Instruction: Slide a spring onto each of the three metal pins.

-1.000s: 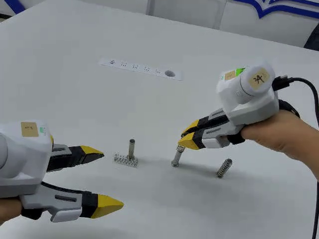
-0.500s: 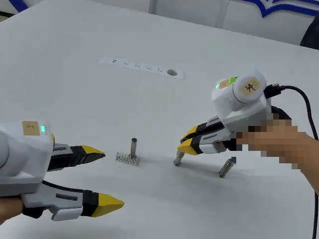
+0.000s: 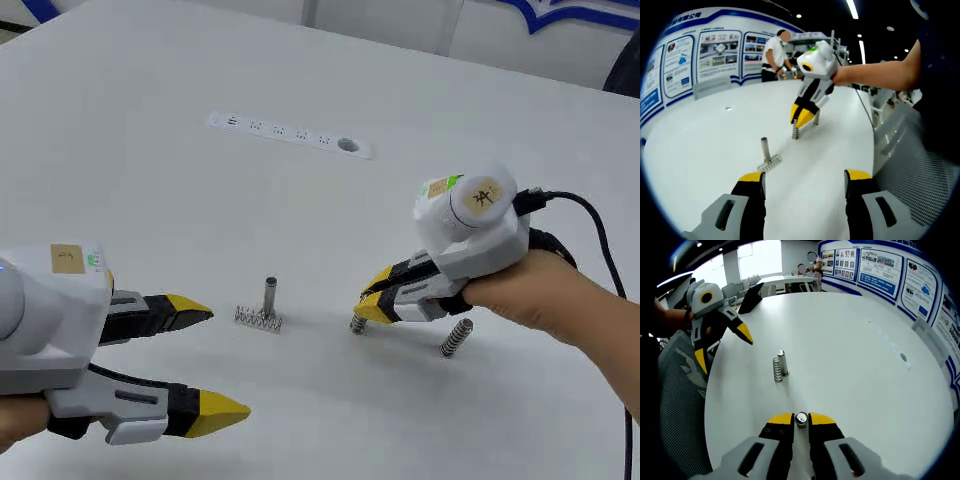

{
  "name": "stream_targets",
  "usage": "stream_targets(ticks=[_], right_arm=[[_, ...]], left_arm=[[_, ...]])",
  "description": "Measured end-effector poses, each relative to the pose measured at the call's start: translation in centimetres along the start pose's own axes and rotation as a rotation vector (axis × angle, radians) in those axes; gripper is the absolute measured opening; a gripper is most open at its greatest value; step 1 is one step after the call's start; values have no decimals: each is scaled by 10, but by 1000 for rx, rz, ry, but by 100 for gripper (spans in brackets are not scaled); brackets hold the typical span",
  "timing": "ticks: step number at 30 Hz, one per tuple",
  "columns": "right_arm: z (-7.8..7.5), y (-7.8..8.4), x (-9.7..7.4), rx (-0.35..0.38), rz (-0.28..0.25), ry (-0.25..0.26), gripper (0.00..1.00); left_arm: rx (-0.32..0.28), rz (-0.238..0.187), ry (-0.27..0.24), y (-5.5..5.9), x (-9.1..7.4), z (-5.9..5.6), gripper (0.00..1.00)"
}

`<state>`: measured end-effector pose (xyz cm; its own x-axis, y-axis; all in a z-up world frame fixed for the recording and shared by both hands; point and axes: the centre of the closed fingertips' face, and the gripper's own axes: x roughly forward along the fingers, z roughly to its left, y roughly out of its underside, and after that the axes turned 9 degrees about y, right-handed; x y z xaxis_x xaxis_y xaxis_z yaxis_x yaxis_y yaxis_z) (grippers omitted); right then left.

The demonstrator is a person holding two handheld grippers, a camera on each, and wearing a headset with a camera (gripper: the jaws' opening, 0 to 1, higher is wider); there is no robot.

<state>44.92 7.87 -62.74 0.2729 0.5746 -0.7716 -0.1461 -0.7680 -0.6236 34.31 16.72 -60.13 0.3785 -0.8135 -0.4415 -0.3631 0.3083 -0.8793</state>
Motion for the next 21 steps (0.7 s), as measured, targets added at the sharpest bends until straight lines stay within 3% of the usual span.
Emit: stream_targets(ticks=[11,21], right_arm=[[-2,0,-3,13,-7,14,15],[2,-23,-15,-19,-60,43,18]], left_arm=[[0,3,4,0,0,0,64],[3,10,9,1,1,-2,64]])
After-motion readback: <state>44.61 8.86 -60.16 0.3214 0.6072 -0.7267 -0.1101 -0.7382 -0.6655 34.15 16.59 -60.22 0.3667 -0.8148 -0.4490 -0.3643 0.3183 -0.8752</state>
